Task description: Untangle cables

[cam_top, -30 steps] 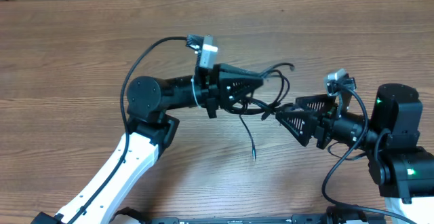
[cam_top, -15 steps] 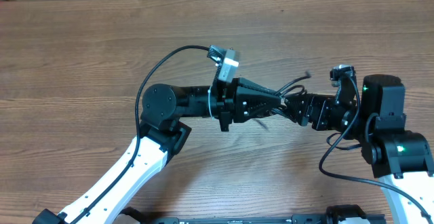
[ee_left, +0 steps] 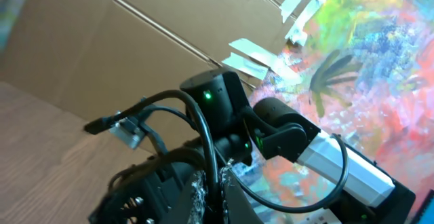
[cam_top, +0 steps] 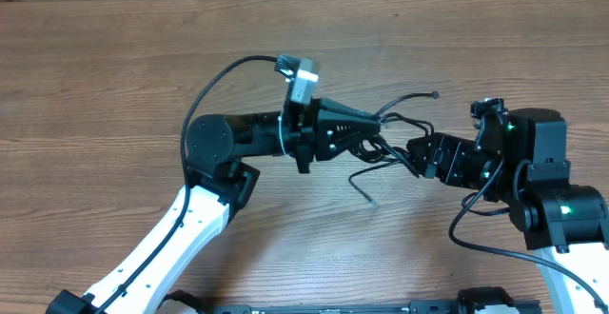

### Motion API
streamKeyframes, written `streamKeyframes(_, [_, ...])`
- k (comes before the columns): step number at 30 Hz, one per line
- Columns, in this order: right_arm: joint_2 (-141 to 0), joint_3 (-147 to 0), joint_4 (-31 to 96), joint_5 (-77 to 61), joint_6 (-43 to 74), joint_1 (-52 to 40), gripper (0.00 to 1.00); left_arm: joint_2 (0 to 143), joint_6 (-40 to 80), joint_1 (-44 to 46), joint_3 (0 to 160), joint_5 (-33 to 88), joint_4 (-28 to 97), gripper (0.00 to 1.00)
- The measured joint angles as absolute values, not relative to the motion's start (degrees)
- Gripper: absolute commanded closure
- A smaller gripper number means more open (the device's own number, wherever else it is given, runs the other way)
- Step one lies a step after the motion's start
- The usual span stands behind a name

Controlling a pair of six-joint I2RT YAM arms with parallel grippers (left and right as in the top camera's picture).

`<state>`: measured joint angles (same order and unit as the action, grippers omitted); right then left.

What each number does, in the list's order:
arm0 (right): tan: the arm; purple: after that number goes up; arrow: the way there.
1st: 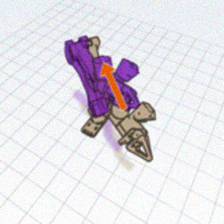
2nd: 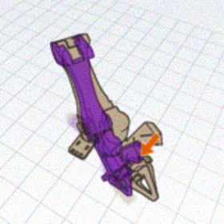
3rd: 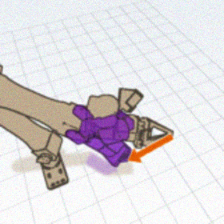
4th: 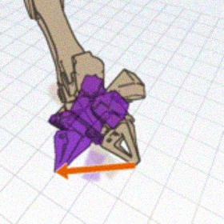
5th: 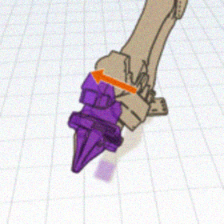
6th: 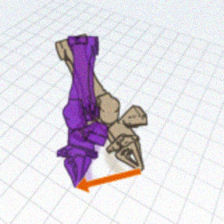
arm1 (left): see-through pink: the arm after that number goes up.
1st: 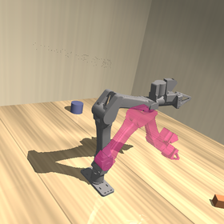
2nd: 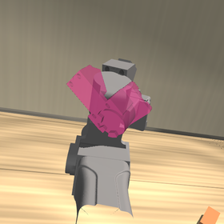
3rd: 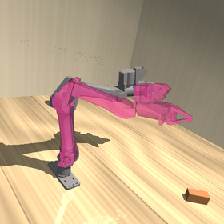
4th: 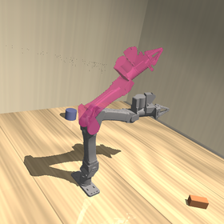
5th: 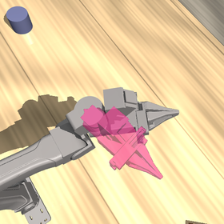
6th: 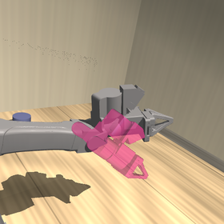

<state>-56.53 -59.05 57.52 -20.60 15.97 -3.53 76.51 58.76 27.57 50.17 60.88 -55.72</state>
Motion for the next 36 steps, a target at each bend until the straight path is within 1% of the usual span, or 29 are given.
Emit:
streamKeyframes(7, [-56.4, -59.6, 60.6, -20.9, 17.3, -3.8, 0.09, 76.9, 63.0, 23.8, 49.9, 61.9, -62.5, 0.96])
streamKeyframes(15, [-57.0, -59.5, 62.6, -21.5, 17.8, -3.7, 0.09, 76.9, 63.5, 22.3, 49.9, 61.8, -63.5, 0.96])
streamKeyframes(19, [-57.2, -59.1, 62.6, -21.0, 18.0, -3.3, 0.07, 76.4, 63.5, 22.0, 49.9, 61.1, -64.0, 0.96])
streamKeyframes(30, [-57.6, -58.7, 52.2, -33.6, 17.9, -3.0, 0.07, 76.1, 63.8, 21.7, 49.9, 61.1, -63.5, 0.96])
streamKeyframes(36, [-57.6, -58.7, 46.1, -35.3, 18.0, -3.0, 0.08, 76.1, 67.9, 18.2, 49.9, 61.8, -62.8, 0.96])
